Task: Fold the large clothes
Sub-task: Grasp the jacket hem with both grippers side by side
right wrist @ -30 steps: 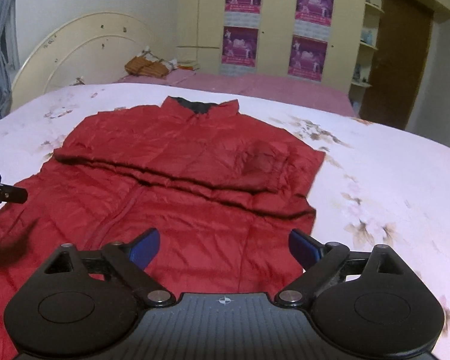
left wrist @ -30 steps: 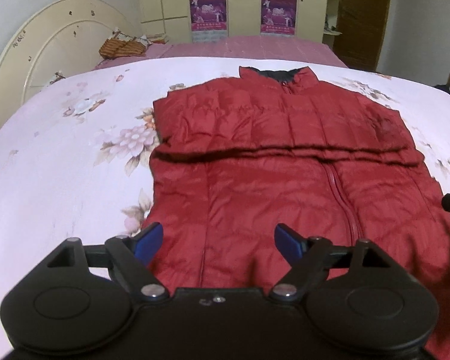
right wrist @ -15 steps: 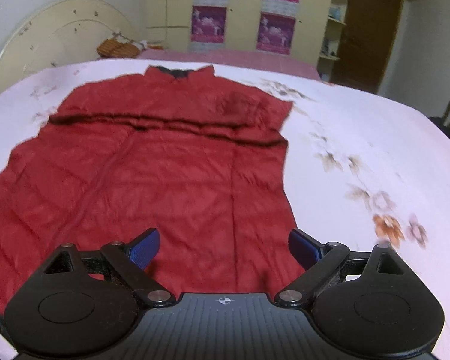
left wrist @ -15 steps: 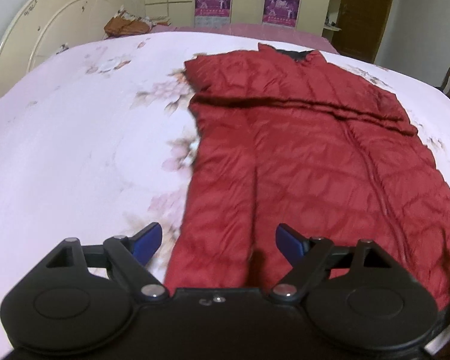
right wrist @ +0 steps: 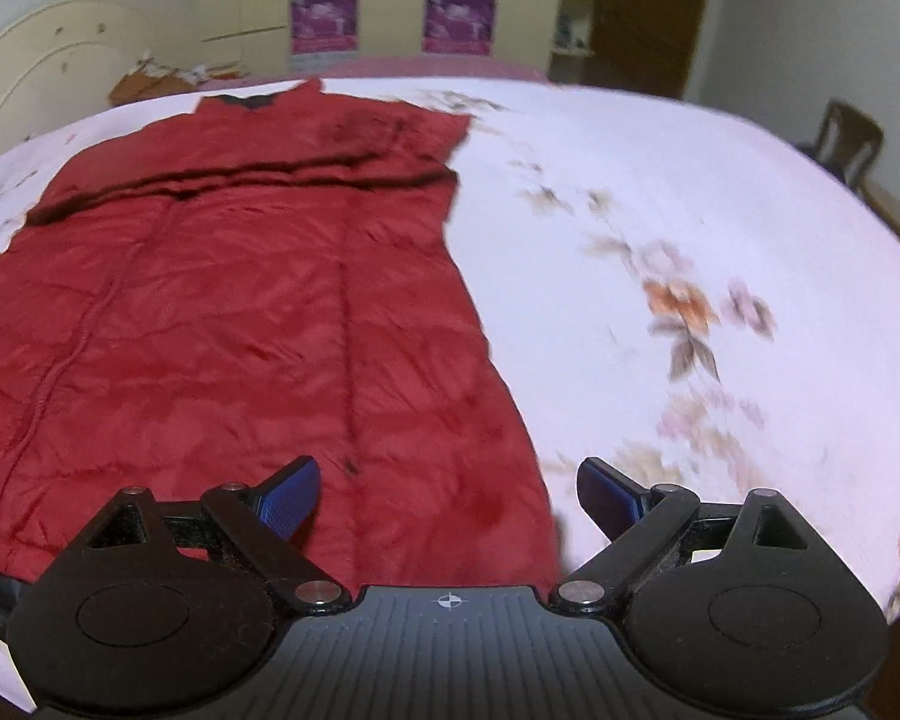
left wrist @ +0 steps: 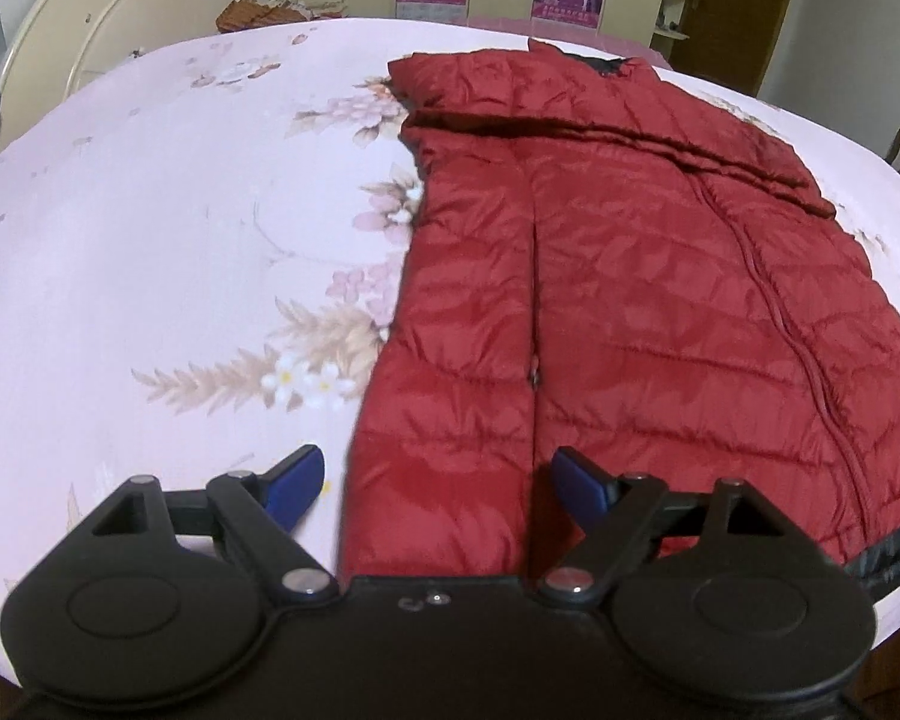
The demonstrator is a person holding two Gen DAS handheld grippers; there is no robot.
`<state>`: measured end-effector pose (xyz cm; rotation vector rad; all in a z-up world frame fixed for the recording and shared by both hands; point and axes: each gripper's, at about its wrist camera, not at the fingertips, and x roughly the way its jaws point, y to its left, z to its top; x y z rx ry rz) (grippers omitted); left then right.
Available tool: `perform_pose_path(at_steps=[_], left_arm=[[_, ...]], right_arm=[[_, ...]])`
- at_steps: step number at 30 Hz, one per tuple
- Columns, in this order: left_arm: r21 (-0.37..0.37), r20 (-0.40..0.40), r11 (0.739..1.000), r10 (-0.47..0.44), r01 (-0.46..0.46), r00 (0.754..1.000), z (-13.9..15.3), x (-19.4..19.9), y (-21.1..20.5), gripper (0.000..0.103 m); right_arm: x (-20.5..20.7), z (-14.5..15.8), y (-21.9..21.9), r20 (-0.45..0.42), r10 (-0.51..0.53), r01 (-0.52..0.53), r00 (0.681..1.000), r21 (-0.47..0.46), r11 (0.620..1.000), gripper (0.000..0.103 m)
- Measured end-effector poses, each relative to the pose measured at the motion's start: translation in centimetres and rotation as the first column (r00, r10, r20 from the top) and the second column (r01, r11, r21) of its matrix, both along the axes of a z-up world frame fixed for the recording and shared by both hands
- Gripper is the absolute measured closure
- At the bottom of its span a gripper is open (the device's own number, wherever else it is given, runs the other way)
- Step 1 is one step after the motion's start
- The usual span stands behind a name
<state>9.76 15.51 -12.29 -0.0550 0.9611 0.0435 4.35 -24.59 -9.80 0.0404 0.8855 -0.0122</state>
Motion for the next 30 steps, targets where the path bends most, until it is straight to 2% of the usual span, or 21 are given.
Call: perform_pose_path(at_steps=[6,11,12,13,17,19,20,22,24,25,30], left_arm=[[-0.033,0.002,0.999,0.02,-0.02,1.0,-0.7,-1.1,0.2,0.024],[-0.072,0.011,0.997,0.01,-0.009,1.0,-0.9,-2.0,0.0,0.031],[-0.075,0.013,0.997,0.008,-0.007,1.0,-1.0,-2.1,0.0,0.032],[-0.08,0.016,0.997,0.006,-0.005,1.0,-1.0,-2.3,-0.1,0.036],[-0.122,0.028,0.992,-0.006,0.009,1.0,-0.9,-2.6,-0.1,0.057],[-0.135,0.032,0.991,-0.017,0.021,0.999,-0.9,-2.6,-0.1,0.066],[-0.145,0.034,0.989,-0.021,0.026,0.999,-0.8,-2.6,-0.1,0.073],[-0.171,0.043,0.985,-0.017,0.025,0.999,-0.7,-2.5,0.0,0.082],[-0.183,0.063,0.983,-0.02,0.031,0.998,-0.3,-2.4,0.1,0.088],[-0.192,0.074,0.981,-0.019,0.033,0.997,0.0,-2.4,0.2,0.09],[-0.225,0.165,0.972,-0.025,0.062,0.986,2.7,-1.9,0.3,0.093]], right_arm=[[-0.5,-0.7,-1.0,-0.025,-0.022,0.023,0.999,0.068,0.997,0.011],[-0.9,-1.0,-0.6,-0.038,0.01,-0.006,0.999,0.116,0.993,0.012],[-1.0,-1.1,-0.5,-0.036,0.013,-0.009,0.999,0.117,0.993,0.017],[-1.0,-1.2,-0.4,-0.038,0.02,-0.015,0.999,0.125,0.992,0.029],[-1.2,-1.1,-0.2,-0.038,0.026,-0.02,0.999,0.145,0.989,0.037],[-1.2,-1.0,-0.2,-0.039,0.03,-0.023,0.999,0.169,0.985,0.057],[-1.0,-1.0,-0.2,-0.041,0.034,-0.026,0.999,0.18,0.983,0.062],[-0.9,-0.8,-0.1,-0.045,0.044,-0.034,0.998,0.195,0.98,0.078],[-0.9,-0.4,-0.1,-0.039,0.047,-0.039,0.998,0.197,0.98,0.089],[-0.9,-0.1,-0.1,-0.033,0.048,-0.04,0.998,0.199,0.979,0.093],[-0.9,2.4,-0.7,0.041,0.026,-0.035,0.999,0.228,0.973,0.094]])
